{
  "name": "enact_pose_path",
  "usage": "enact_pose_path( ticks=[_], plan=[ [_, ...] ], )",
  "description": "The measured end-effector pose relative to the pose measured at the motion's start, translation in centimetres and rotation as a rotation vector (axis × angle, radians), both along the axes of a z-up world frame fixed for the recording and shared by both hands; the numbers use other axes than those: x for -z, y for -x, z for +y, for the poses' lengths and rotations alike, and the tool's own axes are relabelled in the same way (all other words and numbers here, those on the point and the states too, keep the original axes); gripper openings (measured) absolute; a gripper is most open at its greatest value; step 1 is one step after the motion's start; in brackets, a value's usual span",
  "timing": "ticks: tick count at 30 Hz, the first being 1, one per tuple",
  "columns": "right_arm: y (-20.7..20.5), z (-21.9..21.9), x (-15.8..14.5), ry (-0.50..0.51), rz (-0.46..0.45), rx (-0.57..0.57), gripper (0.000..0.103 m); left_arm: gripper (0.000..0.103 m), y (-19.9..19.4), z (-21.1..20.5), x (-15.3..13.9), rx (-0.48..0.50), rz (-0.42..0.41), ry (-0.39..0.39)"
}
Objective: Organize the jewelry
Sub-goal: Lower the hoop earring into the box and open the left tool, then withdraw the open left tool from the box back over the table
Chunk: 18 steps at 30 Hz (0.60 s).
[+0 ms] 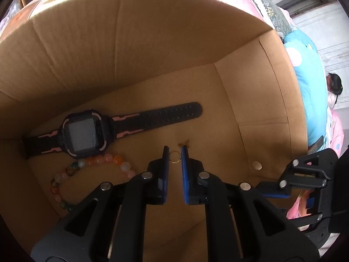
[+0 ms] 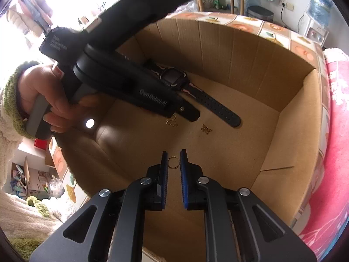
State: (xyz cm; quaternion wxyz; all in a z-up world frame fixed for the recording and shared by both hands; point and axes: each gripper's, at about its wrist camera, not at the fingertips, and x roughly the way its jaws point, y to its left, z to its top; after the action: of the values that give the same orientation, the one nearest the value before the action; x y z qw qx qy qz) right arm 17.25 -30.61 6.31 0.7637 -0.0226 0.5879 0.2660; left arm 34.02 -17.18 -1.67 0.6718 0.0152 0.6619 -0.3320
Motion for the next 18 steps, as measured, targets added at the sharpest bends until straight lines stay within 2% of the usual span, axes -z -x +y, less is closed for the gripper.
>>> enact_pose_path(
  ticks=[2, 3, 8, 10, 12, 18],
  plan=[
    [-0.1, 0.2, 0.3, 0.001, -0.002, 0.001, 0.011, 0.01, 0.1, -0.1, -0.3, -0.006, -0.038, -0.024],
    [-0.1, 0.1, 0.3, 0.003, -0.007, 0.001, 0.012, 0.011, 0.1, -0.1, -0.3, -0.01, -0.032, -0.022],
    [-0.4, -0.7, -0.1, -0.025, -0.016, 0.037, 0.013, 0.027, 0.5, -0.2, 0.0, -0.025, -0.01, -0.023],
    [-0.5, -1.2, -0.6, -0.037, -0.022, 0.056, 0.015, 0.03, 0.7, -0.1, 0.0, -0.037, -0.011, -0.017],
    [-0.4, -1.9, -1.3, -0.058, -0.036, 0.08, 0.022, 0.03, 0.7, 0.2, -0.3, -0.054, -0.013, -0.011],
    [0.5, -4.1, -5.1, -0.105, -0.116, 0.142, 0.03, 0.032, 2.3, 1.3, -3.2, -0.077, -0.081, 0.014]
  ],
)
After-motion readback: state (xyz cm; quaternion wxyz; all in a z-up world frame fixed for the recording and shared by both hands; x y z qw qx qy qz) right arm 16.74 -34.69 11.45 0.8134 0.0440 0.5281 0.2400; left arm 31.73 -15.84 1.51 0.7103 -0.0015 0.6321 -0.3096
